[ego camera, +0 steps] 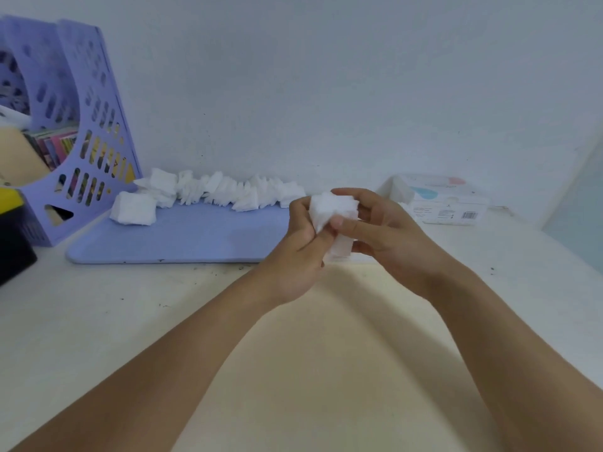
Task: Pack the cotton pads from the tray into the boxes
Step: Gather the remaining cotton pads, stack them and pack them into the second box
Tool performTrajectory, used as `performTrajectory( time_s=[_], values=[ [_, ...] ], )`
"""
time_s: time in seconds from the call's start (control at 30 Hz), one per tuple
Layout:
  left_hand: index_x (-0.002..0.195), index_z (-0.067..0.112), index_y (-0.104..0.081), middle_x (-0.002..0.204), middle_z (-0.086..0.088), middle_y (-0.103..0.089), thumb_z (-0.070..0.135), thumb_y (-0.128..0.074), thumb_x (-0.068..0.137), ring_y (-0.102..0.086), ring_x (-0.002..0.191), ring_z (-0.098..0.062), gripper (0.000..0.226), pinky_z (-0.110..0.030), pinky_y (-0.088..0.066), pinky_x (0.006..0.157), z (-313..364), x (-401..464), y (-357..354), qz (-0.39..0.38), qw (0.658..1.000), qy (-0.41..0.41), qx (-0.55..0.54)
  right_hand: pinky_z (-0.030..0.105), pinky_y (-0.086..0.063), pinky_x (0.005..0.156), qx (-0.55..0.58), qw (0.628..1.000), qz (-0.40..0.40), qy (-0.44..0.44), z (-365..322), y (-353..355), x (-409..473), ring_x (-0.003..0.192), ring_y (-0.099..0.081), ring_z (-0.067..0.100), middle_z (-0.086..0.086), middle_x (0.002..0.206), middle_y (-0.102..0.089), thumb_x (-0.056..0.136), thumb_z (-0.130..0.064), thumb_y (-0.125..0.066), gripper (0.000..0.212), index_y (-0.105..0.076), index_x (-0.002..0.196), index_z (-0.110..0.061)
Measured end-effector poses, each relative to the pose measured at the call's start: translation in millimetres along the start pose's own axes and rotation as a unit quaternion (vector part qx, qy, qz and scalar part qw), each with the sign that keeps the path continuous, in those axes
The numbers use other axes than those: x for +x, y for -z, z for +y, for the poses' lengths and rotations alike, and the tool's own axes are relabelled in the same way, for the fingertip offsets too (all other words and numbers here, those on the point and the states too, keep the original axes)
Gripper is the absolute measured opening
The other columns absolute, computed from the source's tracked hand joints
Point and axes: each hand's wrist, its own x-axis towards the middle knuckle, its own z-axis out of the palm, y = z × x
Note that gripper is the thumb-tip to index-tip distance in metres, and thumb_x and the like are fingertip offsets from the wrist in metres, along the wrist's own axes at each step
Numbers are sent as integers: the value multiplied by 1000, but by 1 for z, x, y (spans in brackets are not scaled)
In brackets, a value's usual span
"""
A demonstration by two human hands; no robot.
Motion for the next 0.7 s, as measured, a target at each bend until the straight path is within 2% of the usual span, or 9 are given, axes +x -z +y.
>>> performTrajectory(
  time_s=[0.07, 0.13, 0.2, 0.23, 0.3, 0.4, 0.53, 0.63, 0.7],
  values=[
    [135, 28, -22, 136, -1, -49, 28, -45, 104, -56, 104, 1, 38, -17, -47, 80, -7, -1, -1, -18, 999, -31, 23, 31, -56, 93, 19, 1000, -14, 11, 4, -8, -3, 115, -67, 13, -1, 130, -65, 89, -23, -73, 66, -43, 147, -23],
    [148, 27, -15, 144, 2, -45, 29, -49, 94, -54, 122, -3, 64, -20, -47, 93, -11, -3, -5, -25, 997, -62, 39, 15, -49, 94, 4, 999, -19, 30, 7, -22, -6, 126, -53, -8, -17, 144, -52, 87, -25, -72, 82, -28, 156, -31],
    [151, 25, -15, 142, 13, -42, 25, -51, 89, -49, 126, 7, 72, -16, -45, 98, -13, -2, -7, -1, 995, -89, 37, 6, -41, 98, -1, 999, -28, 43, 10, -33, -9, 128, -37, -25, -28, 151, -38, 85, -22, -67, 92, -15, 160, -32],
    [148, 27, -17, 140, 16, -43, 24, -53, 88, -50, 124, 9, 70, -17, -46, 98, -13, 0, -6, 16, 995, -98, 24, 9, -39, 103, 4, 998, -28, 51, 10, -34, -9, 131, -33, -25, -28, 154, -33, 83, -20, -65, 95, -12, 161, -32],
    [138, 35, -26, 134, 9, -52, 22, -56, 86, -59, 115, -3, 62, -26, -51, 93, -15, 2, -3, 43, 995, -91, -22, 18, -38, 111, 14, 997, -5, 78, 9, -31, -9, 139, -32, -16, -24, 159, -28, 80, -18, -65, 98, -11, 160, -34],
    [116, 41, -33, 125, -5, -60, 17, -54, 81, -63, 101, -19, 48, -35, -55, 80, -12, 5, -2, 49, 995, -61, -64, 26, -38, 108, 59, 992, 53, 96, 6, -29, -6, 142, -33, -9, -25, 158, -32, 74, -27, -69, 99, -18, 158, -38],
    [119, 36, -38, 105, 16, -70, 31, -61, 70, -62, 91, -11, 54, -37, -48, 77, -7, 4, -6, 41, 986, -66, -144, 30, -43, 99, 27, 995, -1, 93, 7, -39, -13, 142, -41, 5, -23, 155, -38, 78, -31, -68, 95, -20, 159, -33],
    [116, 39, -39, 106, 3, -67, 12, -56, 74, -62, 86, -14, 53, -37, -48, 71, -9, 5, -6, 41, 989, -72, -122, 28, -49, 90, 45, 994, 25, 101, 4, -38, -14, 131, -54, 6, -32, 135, -55, 80, -29, -63, 87, -25, 158, -32],
    [121, 34, -40, 103, 8, -68, 18, -60, 73, -63, 88, -13, 54, -41, -49, 74, -9, 5, -7, 38, 988, -77, -127, 28, -45, 94, 20, 995, 19, 99, 4, -37, -14, 134, -50, 4, -38, 133, -52, 79, -36, -67, 90, -24, 158, -33]
  ],
)
